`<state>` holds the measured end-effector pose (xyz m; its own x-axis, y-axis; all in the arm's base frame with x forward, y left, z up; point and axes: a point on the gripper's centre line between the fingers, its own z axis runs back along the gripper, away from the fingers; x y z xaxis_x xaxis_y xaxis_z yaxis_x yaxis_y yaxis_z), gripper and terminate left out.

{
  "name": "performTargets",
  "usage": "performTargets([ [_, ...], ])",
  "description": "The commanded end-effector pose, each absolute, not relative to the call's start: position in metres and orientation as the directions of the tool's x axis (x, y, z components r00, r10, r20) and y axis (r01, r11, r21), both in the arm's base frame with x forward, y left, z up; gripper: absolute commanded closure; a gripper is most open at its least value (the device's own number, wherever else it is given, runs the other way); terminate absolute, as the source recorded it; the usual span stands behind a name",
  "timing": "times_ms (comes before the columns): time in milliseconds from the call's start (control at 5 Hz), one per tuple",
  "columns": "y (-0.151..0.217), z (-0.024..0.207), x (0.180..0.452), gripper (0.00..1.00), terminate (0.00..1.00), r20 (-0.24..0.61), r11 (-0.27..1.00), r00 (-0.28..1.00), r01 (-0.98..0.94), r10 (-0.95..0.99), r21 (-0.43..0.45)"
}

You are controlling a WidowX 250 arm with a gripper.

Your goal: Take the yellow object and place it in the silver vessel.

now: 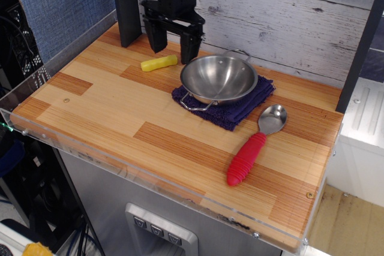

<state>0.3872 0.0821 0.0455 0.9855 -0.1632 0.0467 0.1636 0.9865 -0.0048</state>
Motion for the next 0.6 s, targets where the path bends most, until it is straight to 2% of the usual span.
performTargets([
  [0,0.093,0.061,0.397,0.0,0.0,0.105,0.986,0.981,0.164,-0.164,0.013],
  [200,0.096,0.069,0.4,0.0,0.0,0.106,0.983,0.978,0.177,-0.181,0.045],
  [400,0.094,0.054,0.403,0.0,0.0,0.108,0.983,0.978,0.181,-0.181,0.002],
])
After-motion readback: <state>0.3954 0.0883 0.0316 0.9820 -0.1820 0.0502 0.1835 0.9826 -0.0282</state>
